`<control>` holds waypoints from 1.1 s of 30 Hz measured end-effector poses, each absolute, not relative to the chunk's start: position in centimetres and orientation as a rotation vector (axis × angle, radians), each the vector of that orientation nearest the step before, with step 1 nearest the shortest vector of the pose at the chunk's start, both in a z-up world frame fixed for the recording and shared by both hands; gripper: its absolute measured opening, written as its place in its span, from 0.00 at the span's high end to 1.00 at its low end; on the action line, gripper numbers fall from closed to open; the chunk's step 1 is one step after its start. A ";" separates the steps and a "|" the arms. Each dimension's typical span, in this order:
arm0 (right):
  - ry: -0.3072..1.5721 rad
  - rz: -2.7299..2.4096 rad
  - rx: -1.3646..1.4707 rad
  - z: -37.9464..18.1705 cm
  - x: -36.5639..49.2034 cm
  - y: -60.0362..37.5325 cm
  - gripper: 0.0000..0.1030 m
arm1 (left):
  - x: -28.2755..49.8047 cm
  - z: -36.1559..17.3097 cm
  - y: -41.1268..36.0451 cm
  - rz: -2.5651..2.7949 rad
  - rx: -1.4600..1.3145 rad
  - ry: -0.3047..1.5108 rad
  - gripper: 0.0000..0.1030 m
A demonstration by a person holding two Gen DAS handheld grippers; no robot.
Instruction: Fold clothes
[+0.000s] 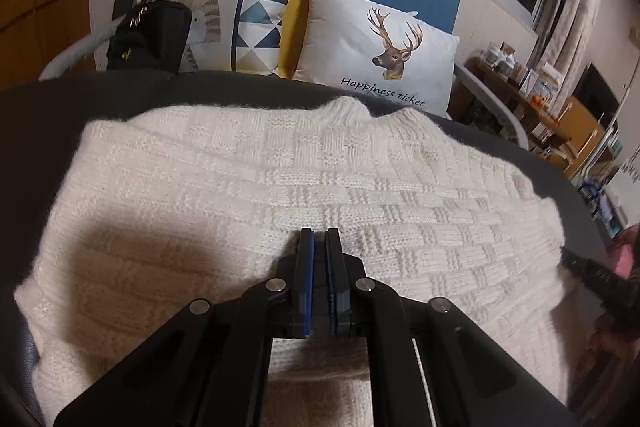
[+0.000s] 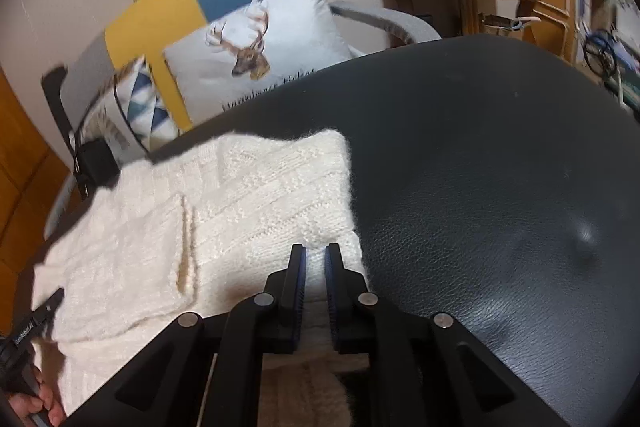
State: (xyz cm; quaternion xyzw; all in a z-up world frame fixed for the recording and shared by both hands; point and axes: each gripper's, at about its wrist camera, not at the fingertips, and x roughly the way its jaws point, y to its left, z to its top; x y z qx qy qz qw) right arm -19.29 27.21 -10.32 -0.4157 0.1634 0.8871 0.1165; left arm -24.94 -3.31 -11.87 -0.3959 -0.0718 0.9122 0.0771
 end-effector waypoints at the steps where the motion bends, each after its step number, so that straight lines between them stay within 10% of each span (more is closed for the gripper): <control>1: 0.460 2.621 -1.186 -9.4 -19.2 26.7 0.88 | -25.1 -11.9 -3.2 2.739 -1.186 -0.204 0.95; 8: 0.370 3.013 -1.119 -4.5 -23.9 18.6 0.86 | -25.3 -12.1 -3.9 2.709 -1.175 -0.281 0.95; 20: 0.146 2.985 -1.447 -11.9 -35.1 12.9 0.94 | -25.2 -12.5 -4.1 2.697 -1.153 -0.333 0.95; 33: 0.386 2.885 -1.312 -12.8 -36.0 16.3 1.00 | -25.2 -12.7 -4.2 2.696 -1.145 -0.340 0.95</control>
